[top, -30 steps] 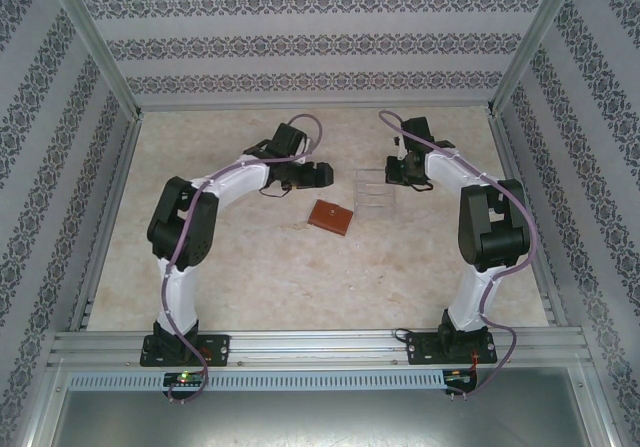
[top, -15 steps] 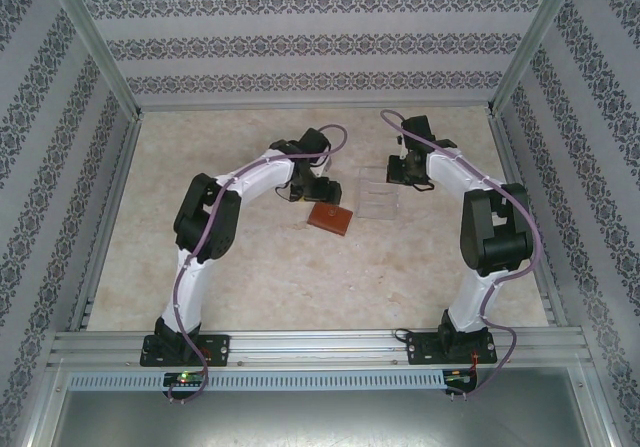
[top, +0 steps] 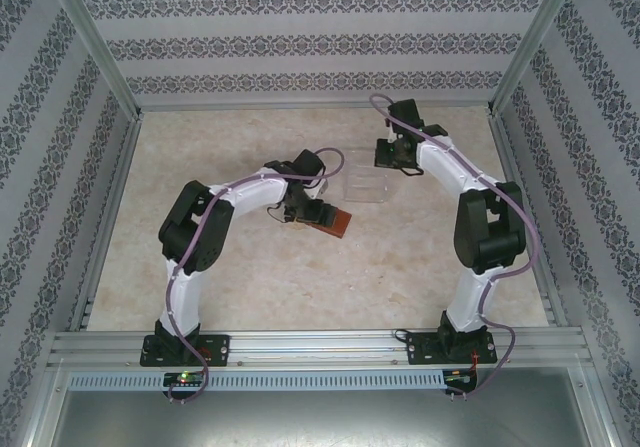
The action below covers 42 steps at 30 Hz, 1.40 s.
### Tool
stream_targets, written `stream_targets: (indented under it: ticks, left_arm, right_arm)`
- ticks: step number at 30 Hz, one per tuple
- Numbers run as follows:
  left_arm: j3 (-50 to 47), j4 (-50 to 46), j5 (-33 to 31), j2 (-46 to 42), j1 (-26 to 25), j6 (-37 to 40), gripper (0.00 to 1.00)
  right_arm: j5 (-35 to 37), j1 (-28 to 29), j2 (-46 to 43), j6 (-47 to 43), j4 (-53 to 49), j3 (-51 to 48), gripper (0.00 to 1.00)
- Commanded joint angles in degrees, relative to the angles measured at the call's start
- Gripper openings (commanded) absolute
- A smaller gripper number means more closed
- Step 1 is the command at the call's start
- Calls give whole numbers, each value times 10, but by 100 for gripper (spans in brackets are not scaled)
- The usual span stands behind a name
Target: Take the credit cards out of the card holder
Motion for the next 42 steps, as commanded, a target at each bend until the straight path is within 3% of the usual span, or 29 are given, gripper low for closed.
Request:
stream_targets:
  ticks: [1, 8, 14, 21, 32, 42]
  left_arm:
    - [-69, -23, 40, -21, -18, -35, 72]
    - [-162, 46, 94, -81, -29, -78, 69]
    - [-210, 46, 25, -163, -17, -120, 71]
    - [-230, 28, -10, -216, 53, -135, 72]
    - [-202, 21, 5, -209, 143, -100, 73]
    - [-155, 2, 10, -186, 175, -76, 73]
  right_arm:
    - [9, 26, 32, 21, -18, 49, 0]
    - [25, 72, 109, 40, -45, 159, 0]
    - [62, 96, 184, 49, -84, 264, 0]
    - [75, 109, 241, 42, -127, 338, 0]
    - [60, 135, 205, 54, -116, 255, 0]
    - [52, 162, 115, 103, -72, 114, 0]
